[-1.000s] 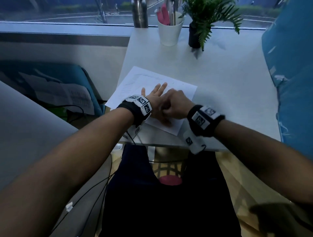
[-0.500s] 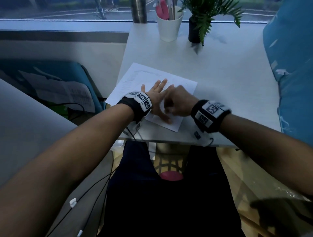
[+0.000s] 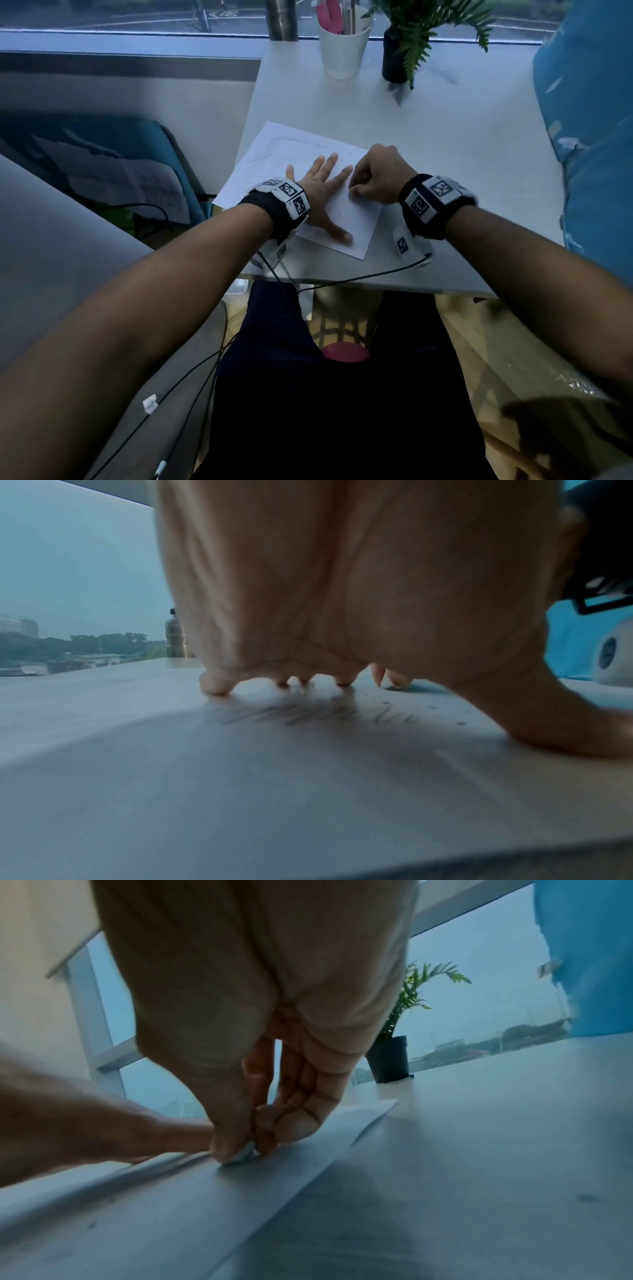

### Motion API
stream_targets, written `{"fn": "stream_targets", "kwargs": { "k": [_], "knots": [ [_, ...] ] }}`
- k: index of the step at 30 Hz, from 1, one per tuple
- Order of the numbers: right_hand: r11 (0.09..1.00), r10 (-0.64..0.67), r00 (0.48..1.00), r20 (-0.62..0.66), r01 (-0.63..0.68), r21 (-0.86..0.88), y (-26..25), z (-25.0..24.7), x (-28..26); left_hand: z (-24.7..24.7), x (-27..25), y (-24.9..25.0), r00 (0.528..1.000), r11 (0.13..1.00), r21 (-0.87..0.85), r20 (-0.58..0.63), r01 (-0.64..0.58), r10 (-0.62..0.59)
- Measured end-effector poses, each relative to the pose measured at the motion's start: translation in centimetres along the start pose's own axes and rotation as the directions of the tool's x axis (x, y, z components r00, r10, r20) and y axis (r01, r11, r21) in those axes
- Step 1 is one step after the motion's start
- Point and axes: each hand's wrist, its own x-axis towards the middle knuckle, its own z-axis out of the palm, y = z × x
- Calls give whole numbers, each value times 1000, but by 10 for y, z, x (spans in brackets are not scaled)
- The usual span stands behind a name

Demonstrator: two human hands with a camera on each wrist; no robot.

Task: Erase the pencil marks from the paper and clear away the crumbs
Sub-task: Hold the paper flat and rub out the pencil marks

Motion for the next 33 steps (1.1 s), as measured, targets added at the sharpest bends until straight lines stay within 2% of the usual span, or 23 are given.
{"fn": "stream_targets", "kwargs": {
  "k": [2, 6, 8, 12, 15, 19, 23, 26, 30, 33],
  "knots": [
    [999, -18, 1000, 13, 19, -38, 0, 3, 4, -2, -2, -1, 1000, 1000, 12, -4, -23, 23],
    [997, 55, 998, -43, -57, -48, 2, 1, 7, -7, -3, -9, 1000, 1000, 15, 7, -20, 20],
    [999, 17, 998, -64, -20, -42, 0, 8, -3, -7, -2, -10, 1000, 1000, 17, 23, -4, 4],
    [998, -45, 999, 22, 44, 37, 5, 11, -18, -8, 0, -8, 999, 999, 38, 51, 14, -15],
    [997, -4, 998, -68, 9, 76, 11, 8, -18, -9, 1, -5, 998, 999, 39, 51, 24, -26],
    [996, -83, 996, 27, 82, 36, 2, 13, -22, -10, 1, -7, 998, 999, 34, 50, 23, -25],
    [998, -4, 996, -85, 9, 56, 11, 7, -18, -10, 2, -5, 998, 999, 28, 56, 28, -29],
    [996, -85, 996, 6, 84, 35, 2, 13, -26, -10, 1, -6, 998, 999, 33, 52, 34, -36],
    [996, -1, 997, -75, 8, 84, 12, 8, -24, -9, 1, -4, 999, 999, 19, 43, 33, -33],
    [996, -81, 996, 22, 81, 34, 3, 13, -26, -8, 2, -7, 999, 999, 26, 37, 35, -36]
  ]
}}
